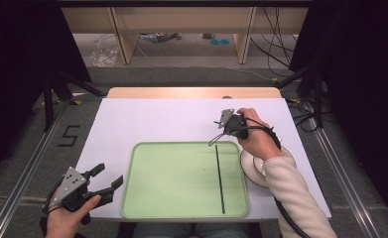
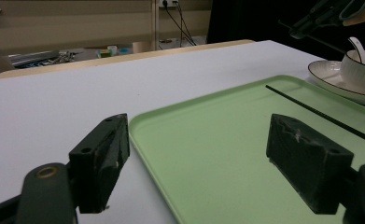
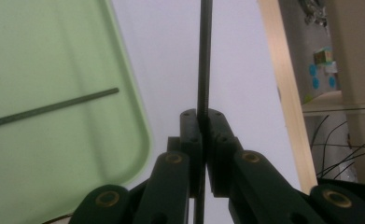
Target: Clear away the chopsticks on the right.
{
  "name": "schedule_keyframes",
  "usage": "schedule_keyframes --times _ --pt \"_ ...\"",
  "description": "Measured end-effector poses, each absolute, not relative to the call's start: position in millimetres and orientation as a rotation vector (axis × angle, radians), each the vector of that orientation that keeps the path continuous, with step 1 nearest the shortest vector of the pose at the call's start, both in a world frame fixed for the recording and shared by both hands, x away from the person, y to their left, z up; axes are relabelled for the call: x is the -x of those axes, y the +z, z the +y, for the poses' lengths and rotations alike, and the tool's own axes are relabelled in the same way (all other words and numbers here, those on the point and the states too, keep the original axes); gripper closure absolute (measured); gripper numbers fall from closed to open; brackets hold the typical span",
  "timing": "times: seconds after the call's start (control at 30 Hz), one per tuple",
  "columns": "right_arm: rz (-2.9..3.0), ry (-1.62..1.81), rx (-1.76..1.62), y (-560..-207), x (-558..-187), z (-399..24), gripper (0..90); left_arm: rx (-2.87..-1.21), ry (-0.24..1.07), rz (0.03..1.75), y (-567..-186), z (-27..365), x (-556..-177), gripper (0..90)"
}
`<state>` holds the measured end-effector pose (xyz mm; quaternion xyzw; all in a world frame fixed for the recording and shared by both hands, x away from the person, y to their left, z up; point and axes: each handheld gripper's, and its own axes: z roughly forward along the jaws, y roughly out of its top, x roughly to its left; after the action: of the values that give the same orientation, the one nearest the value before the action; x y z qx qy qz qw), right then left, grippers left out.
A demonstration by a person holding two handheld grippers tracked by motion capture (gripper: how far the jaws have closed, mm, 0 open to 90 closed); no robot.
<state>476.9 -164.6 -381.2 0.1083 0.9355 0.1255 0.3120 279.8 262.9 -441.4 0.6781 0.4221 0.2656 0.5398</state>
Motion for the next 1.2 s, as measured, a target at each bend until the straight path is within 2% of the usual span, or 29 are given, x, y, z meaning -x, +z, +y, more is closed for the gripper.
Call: schedule_keyframes --times 1.2 --pt "2.214 0.994 -0.596 -327.1 -459.7 -170.7 87.9 -1.610 0.635 1.006 -441.0 263.1 -279.6 21.4"
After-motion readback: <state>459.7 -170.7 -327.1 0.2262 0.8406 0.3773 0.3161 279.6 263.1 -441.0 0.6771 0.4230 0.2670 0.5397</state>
